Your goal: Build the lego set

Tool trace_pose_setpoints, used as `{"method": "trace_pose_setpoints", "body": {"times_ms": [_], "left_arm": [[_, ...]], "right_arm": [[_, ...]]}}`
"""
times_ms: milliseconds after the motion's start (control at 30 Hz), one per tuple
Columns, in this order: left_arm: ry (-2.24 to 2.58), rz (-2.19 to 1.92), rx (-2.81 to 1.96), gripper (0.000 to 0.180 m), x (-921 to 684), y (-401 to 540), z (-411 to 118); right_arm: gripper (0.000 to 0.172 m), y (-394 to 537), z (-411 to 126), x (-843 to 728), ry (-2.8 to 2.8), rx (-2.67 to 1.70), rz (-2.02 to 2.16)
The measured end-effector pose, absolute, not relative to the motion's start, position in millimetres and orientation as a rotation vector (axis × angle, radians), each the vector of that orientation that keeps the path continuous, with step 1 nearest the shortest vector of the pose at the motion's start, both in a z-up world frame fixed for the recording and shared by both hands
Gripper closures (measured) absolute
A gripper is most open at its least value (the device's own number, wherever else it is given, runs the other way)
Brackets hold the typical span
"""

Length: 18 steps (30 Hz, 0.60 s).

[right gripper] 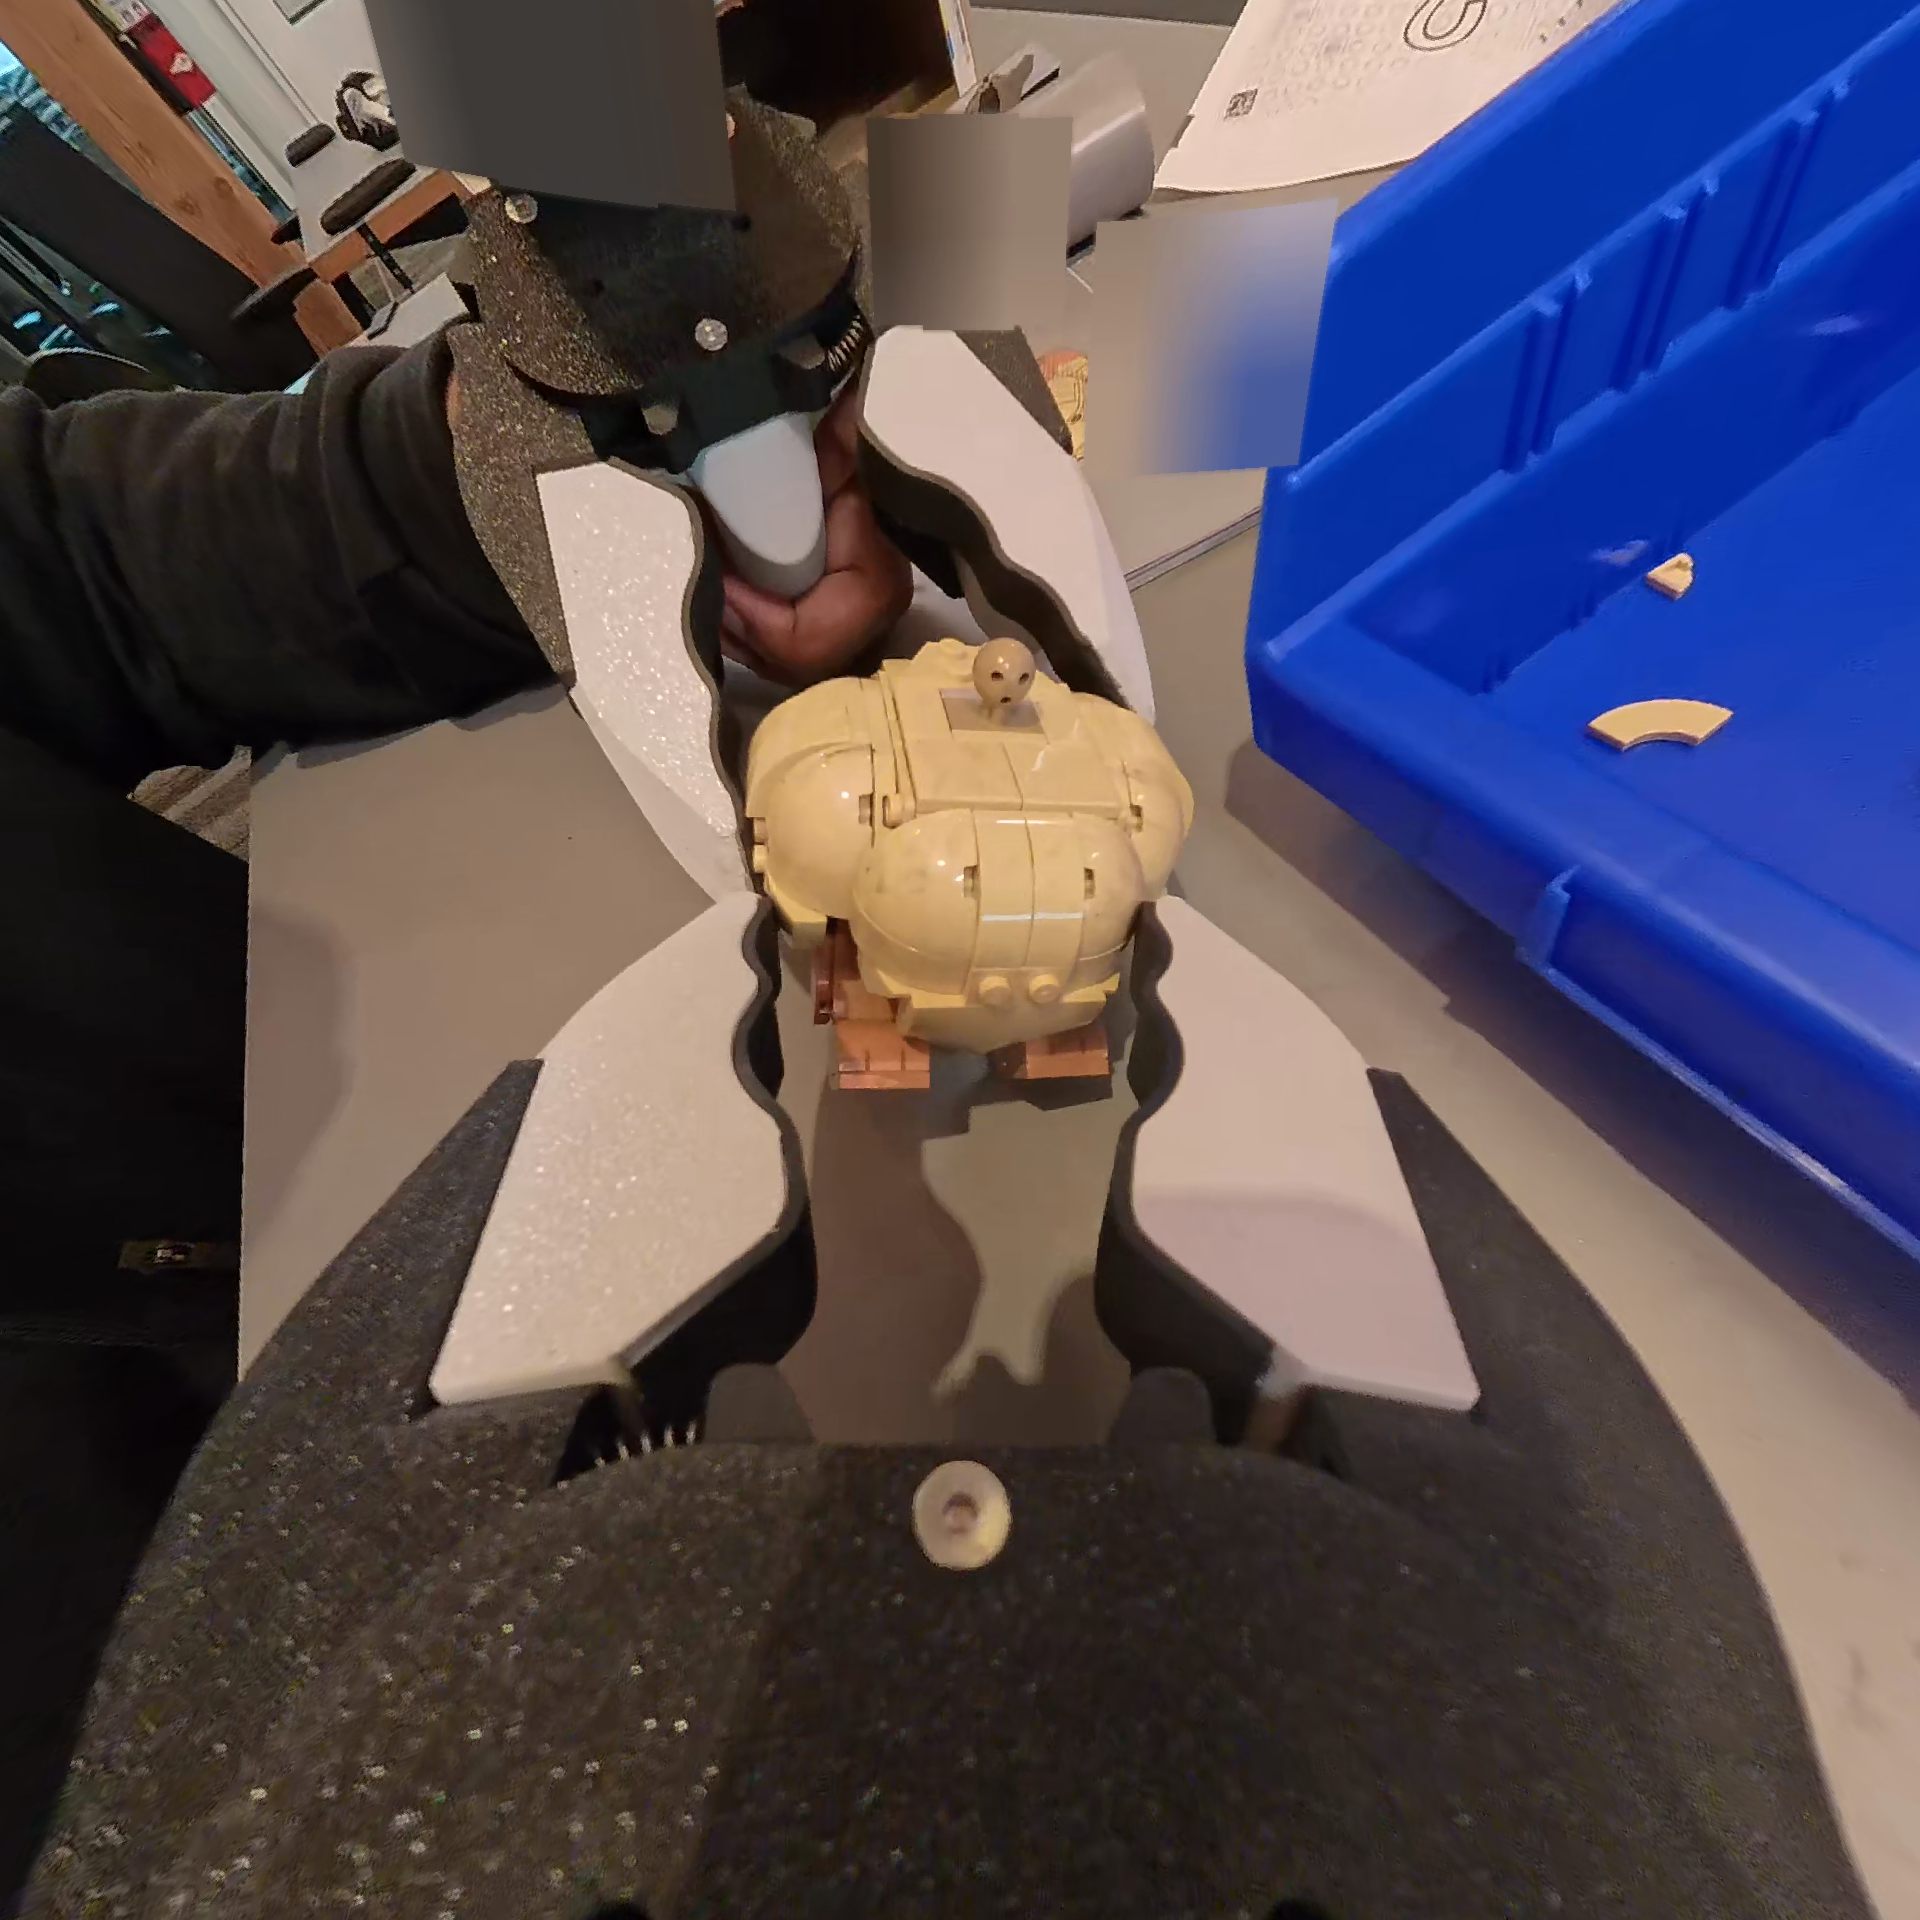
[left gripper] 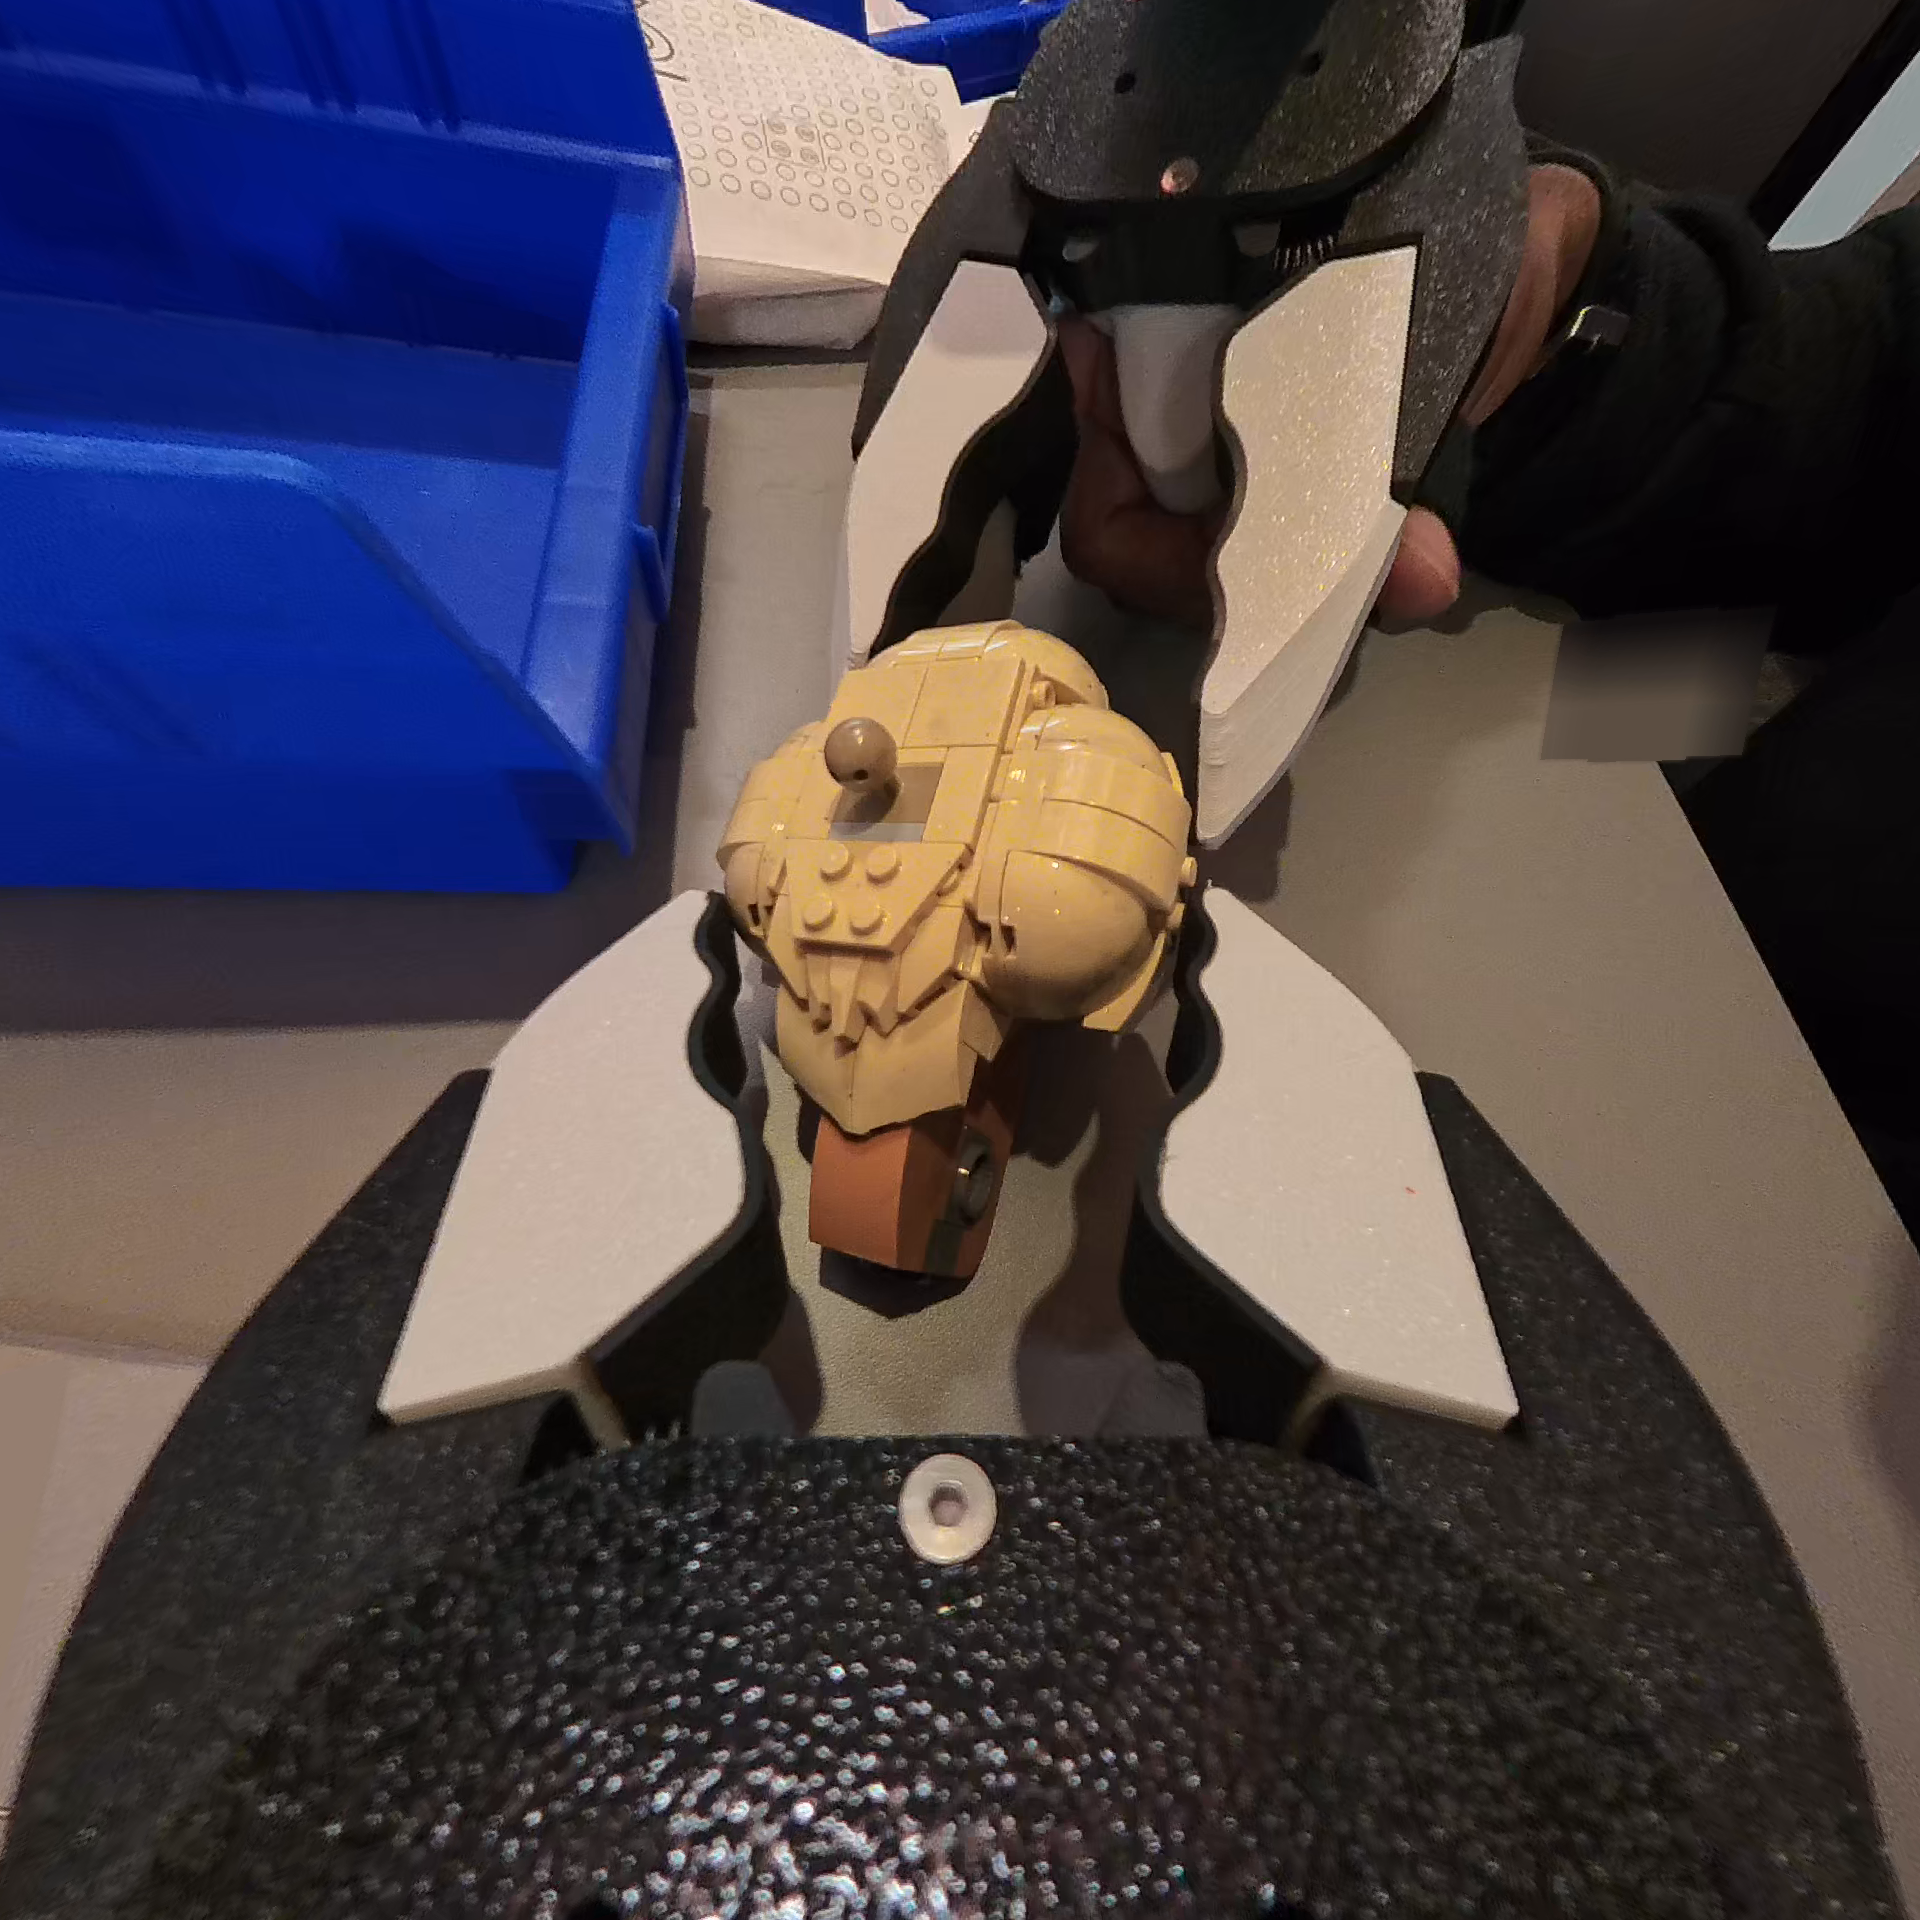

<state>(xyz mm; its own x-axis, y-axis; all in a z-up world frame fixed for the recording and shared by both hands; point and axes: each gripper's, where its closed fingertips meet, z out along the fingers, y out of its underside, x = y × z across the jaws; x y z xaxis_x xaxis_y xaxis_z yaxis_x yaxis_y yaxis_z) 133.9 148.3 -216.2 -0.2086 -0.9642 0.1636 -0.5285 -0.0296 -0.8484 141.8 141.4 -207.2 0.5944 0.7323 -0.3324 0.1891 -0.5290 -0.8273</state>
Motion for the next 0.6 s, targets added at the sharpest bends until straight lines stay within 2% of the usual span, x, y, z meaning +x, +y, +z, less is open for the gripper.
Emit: {"method": "trace_pose_setpoints", "body": {"times_ms": [600], "left_arm": [[1.786, -1.084, -1.514, 0.1, 132.7, 147.1, -216.3]], "right_arm": [[0.106, 140.0, -207.6, 140.3, -0.779, -2.015, 0.835]]}}
